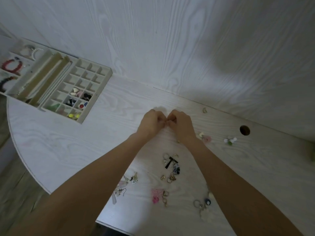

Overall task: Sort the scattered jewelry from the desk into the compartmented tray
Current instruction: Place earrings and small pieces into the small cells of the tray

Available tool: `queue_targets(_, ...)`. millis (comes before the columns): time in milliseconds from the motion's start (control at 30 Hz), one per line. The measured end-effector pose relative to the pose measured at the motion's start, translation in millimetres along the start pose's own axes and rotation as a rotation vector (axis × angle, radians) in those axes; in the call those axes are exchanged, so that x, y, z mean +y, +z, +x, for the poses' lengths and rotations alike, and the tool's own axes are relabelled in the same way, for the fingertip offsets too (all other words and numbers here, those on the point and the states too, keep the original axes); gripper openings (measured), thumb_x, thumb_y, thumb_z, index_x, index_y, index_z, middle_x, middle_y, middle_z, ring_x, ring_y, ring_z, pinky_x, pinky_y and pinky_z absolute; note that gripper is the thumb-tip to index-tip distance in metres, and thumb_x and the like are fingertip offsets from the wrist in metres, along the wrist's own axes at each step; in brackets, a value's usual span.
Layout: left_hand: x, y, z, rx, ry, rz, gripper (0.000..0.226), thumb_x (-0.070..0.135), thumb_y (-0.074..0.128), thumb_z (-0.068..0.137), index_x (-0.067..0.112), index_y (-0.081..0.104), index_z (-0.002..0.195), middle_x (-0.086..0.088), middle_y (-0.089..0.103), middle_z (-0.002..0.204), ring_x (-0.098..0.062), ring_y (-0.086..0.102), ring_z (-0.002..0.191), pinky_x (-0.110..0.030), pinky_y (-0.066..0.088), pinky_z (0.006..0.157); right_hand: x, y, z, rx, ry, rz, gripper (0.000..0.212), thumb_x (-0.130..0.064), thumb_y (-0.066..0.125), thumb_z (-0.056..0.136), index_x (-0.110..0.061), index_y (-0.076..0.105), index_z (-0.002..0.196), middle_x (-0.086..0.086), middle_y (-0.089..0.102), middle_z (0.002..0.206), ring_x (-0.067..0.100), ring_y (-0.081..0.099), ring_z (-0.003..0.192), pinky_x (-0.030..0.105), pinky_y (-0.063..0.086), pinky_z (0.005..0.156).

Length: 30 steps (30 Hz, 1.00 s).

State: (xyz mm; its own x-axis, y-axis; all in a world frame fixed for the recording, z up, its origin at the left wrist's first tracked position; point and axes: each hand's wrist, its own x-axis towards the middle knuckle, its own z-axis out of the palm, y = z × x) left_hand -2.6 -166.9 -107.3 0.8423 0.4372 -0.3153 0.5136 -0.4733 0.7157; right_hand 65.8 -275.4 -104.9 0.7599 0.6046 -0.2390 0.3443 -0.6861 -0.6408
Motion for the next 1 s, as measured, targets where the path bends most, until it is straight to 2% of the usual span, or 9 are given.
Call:
queue_targets(67,0,-7,-3,-0.014,0.013,-0.083,0.010,0.003,0.064,0.081,0.009,0.069,0.085,-0.004,0.069,0.090,-0.013,0.063,0.084,-0.011,0.045,0.068,-1,-4,0,-0.029,0.049,0.139,0.003,-0.009,0.061,0.087,-0.009,0.064,0.084,0.000,0.061,0.081,0.011,0.056,0.074,0.015,0.042,0.067)
queue_targets(133,2,-18,-10,-0.018,0.045,-0.174,0.008,0.003,0.067,0.081,0.009,0.068,0.086,-0.005,0.072,0.090,-0.009,0.065,0.084,-0.008,0.048,0.073,-3,-8,-4,-0.075,0.130,0.407,0.010,-0.008,0.062,0.088,-0.009,0.063,0.079,0.000,0.062,0.072,0.008,0.057,0.064,0.016,0.046,0.065)
queue_targets(233,6,-37,-21,-0.024,0.069,-0.268,0.009,0.013,0.074,0.079,0.010,0.069,0.085,0.000,0.072,0.084,-0.007,0.067,0.083,-0.019,0.053,0.081,-14,-15,-12,-0.173,0.248,0.797,0.010,-0.006,0.058,0.091,-0.001,0.064,0.086,0.005,0.063,0.071,0.008,0.058,0.063,0.016,0.048,0.063)
queue_targets(300,8,-52,-26,-0.030,0.085,-0.337,0.010,0.013,0.075,0.078,0.008,0.068,0.084,-0.003,0.072,0.081,-0.012,0.068,0.081,-0.026,0.054,0.082,-25,-18,-16,-0.233,0.298,1.006,0.010,-0.006,0.056,0.092,-0.003,0.062,0.086,0.006,0.063,0.075,0.010,0.059,0.066,0.019,0.051,0.067)
queue_targets(400,9,-74,-37,-0.038,0.097,-0.439,0.013,0.011,0.073,0.080,0.003,0.067,0.089,-0.011,0.070,0.087,-0.023,0.068,0.086,-0.036,0.054,0.087,-46,-19,-21,-0.272,0.292,1.165,0.008,-0.006,0.055,0.093,-0.003,0.062,0.089,0.004,0.066,0.077,0.010,0.061,0.068,0.019,0.052,0.066)
queue_targets(600,8,-109,-65,0.016,0.084,-0.457,0.013,0.017,0.072,0.080,0.006,0.067,0.082,-0.011,0.069,0.079,-0.021,0.067,0.078,-0.037,0.053,0.085,-82,-22,-36,-0.345,0.242,1.276,0.008,-0.003,0.055,0.092,0.000,0.061,0.095,0.003,0.068,0.080,0.009,0.066,0.074,0.019,0.053,0.073)
queue_targets(700,4,-131,-77,0.045,0.079,-0.484,0.012,0.014,0.071,0.081,0.003,0.067,0.082,-0.009,0.069,0.076,-0.018,0.067,0.075,-0.030,0.053,0.082,-104,-21,-38,-0.419,0.235,1.304,0.009,-0.002,0.058,0.090,-0.003,0.063,0.097,0.005,0.068,0.085,0.012,0.066,0.080,0.022,0.053,0.080)
queue_targets(833,-11,-159,-91,0.140,0.054,-0.443,0.009,0.015,0.067,0.085,0.006,0.069,0.083,-0.008,0.071,0.076,-0.012,0.069,0.073,-0.022,0.053,0.079,-138,-15,-34,-0.474,0.134,1.123,0.014,-0.001,0.057,0.089,-0.008,0.065,0.099,0.007,0.069,0.093,0.013,0.067,0.085,0.023,0.052,0.081)
queue_targets(1000,-34,-186,-105,0.215,0.059,-0.285,0.008,0.008,0.061,0.089,0.013,0.067,0.086,0.000,0.069,0.078,-0.007,0.066,0.077,-0.018,0.050,0.078,-182,-2,-30,-0.387,-0.064,0.798,0.007,-0.005,0.064,0.086,-0.006,0.069,0.091,0.007,0.071,0.084,0.011,0.069,0.079,0.014,0.051,0.068)
